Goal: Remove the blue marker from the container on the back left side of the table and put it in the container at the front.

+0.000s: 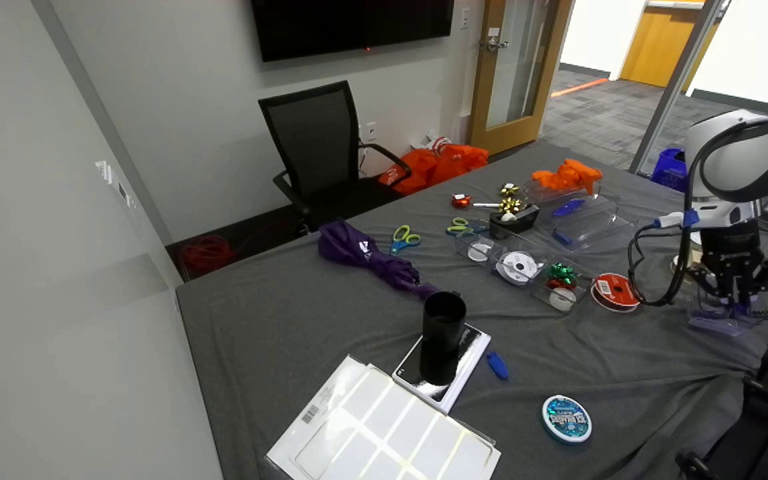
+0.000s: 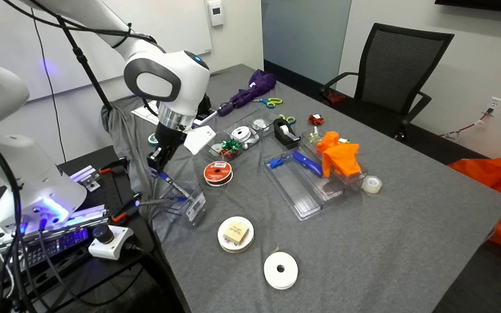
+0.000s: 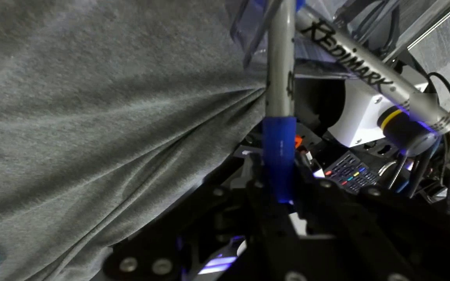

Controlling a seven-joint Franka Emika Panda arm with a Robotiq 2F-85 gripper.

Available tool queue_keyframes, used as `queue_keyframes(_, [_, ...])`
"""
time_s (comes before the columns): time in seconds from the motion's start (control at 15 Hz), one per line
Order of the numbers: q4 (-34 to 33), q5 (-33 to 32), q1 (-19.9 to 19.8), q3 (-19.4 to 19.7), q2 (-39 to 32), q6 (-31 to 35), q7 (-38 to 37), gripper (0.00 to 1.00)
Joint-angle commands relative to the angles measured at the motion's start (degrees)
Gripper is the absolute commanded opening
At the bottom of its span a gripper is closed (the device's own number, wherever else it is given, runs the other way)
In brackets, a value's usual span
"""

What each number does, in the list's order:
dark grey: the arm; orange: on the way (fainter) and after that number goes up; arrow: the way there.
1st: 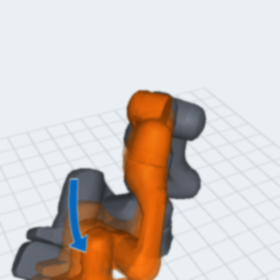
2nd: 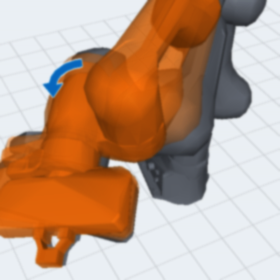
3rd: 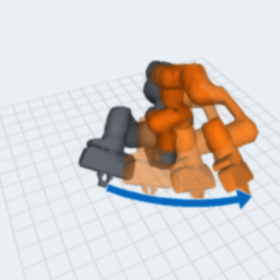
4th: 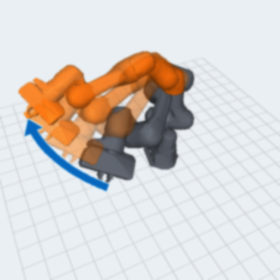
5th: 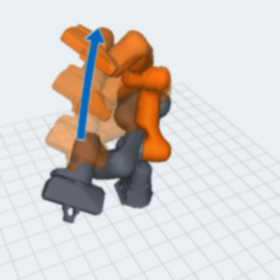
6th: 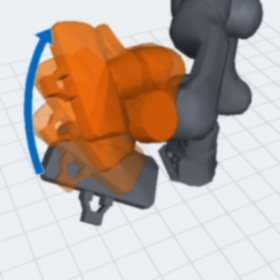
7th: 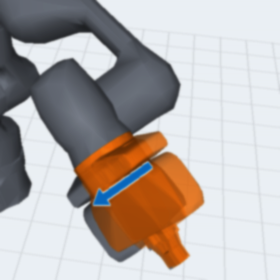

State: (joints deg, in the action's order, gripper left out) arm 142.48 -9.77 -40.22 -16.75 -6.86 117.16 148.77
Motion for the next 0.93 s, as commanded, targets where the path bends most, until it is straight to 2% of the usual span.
queue_keyframes(0.0, [-3.61, -2.61, -9.13, -5.76, -3.24, -1.35, 0.67, 0.05])
queue_keyframes(0.07, [-4.19, -3.4, -10.93, -6.62, -3.47, -1.89, 0.67, 0.05])
queue_keyframes(0.2, [-5.06, -4.71, -14.17, -8.3, -3.76, -2.8, 0.66, 0.44])
queue_keyframes(0.27, [-5.3, -5.07, -15.59, -9.08, -3.76, -3.04, 0.61, 0.48])
queue_keyframes(0.53, [-5.19, -3.99, -19.68, -11.87, -1.74, -4.84, 0.46, 0.78])
queue_keyframes(0.73, [-3.56, 1.65, -21.29, -12.51, 2.94, -5.31, 0.97, 0.98])
queue_keyframes(0.87, [-2.35, 8.41, -21.1, -11.23, 7.1, -4.88, 0.68, 1.0])
